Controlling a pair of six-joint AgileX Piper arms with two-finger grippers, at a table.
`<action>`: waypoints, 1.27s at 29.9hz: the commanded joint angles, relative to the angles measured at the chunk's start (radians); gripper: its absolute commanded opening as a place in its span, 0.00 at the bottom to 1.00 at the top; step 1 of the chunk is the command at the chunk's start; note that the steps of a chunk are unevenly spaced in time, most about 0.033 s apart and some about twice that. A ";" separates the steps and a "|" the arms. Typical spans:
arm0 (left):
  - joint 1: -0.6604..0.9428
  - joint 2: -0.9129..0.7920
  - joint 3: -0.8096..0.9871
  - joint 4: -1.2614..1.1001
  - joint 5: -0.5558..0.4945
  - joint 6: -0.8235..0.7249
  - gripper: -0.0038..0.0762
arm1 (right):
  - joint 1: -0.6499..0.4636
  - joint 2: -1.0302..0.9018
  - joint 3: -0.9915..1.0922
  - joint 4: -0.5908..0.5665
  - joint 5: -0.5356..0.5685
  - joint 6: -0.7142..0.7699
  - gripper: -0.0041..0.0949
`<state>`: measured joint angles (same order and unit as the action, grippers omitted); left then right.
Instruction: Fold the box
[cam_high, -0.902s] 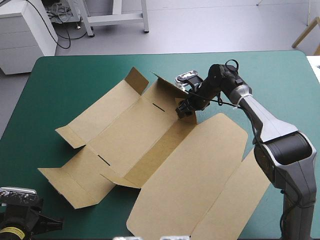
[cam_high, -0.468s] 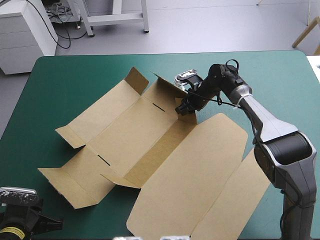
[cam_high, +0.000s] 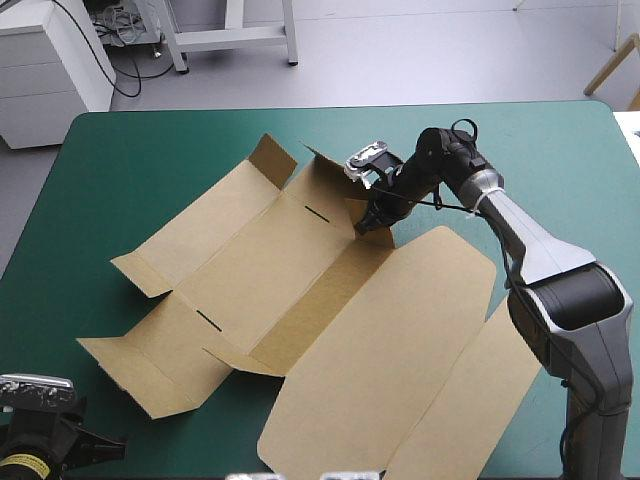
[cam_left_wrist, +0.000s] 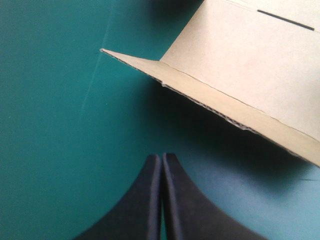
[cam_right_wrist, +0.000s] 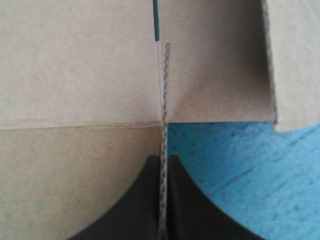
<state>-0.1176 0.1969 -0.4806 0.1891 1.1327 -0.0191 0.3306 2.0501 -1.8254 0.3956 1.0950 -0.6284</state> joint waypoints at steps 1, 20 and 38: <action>-0.001 0.010 -0.020 0.003 -0.050 -0.009 0.04 | -0.002 -0.059 -0.032 0.017 -0.027 -0.117 0.03; -0.001 0.010 -0.020 0.000 -0.050 0.011 0.04 | 0.093 -0.059 -0.032 0.165 -0.185 -0.844 0.02; -0.001 0.010 -0.020 0.000 -0.050 0.011 0.04 | 0.249 -0.057 -0.032 0.162 -0.181 -0.847 0.02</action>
<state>-0.1176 0.1969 -0.4806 0.1908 1.1315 0.0000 0.5719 2.0508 -1.8254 0.5078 0.9198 -1.4702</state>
